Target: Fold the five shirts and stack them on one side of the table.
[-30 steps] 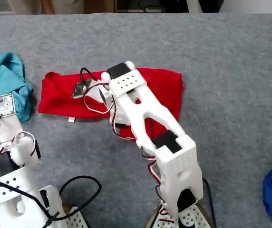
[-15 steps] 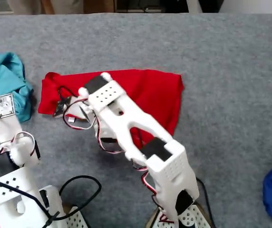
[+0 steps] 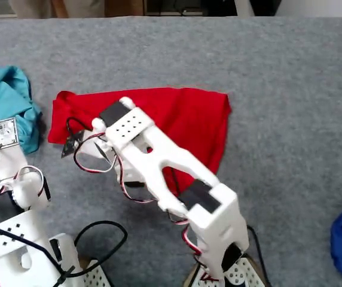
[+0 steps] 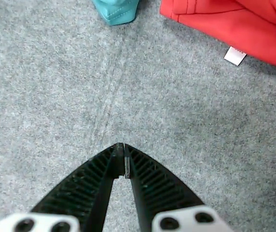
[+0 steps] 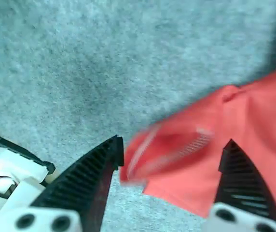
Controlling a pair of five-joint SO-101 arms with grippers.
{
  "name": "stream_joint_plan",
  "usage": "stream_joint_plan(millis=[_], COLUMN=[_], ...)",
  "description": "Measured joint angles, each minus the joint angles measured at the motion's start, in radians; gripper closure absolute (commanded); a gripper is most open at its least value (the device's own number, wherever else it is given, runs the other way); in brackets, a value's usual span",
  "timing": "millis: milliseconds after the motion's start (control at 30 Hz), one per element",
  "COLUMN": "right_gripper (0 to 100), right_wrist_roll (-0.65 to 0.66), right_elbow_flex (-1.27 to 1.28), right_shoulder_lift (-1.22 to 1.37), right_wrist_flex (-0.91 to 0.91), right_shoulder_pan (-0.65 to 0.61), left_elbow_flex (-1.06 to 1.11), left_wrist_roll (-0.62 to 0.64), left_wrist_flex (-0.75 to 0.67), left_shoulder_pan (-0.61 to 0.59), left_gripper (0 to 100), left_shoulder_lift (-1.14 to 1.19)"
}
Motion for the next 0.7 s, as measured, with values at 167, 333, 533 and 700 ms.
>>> stream_joint_plan(millis=[167, 333, 533, 700], right_gripper=[67.0, 67.0, 67.0, 67.0], right_wrist_roll=[0.0, 0.029, 0.081, 0.112], right_elbow_flex=[-0.028, -0.132, -0.276, -0.47], right_shoulder_lift=[-0.048, -0.069, 0.048, 0.232], right_wrist_flex=[0.002, 0.002, -0.077, -0.087], right_shoulder_pan=[0.152, 0.288, 0.439, 0.506], left_elbow_flex=[0.0, 0.0, 0.0, 0.0], left_wrist_roll=[0.0, 0.0, 0.0, 0.0], left_wrist_flex=[0.0, 0.0, 0.0, 0.0], left_shoulder_pan=[0.0, 0.0, 0.0, 0.0], left_gripper=[98, 98, 98, 98], left_shoulder_lift=[0.0, 0.0, 0.0, 0.0])
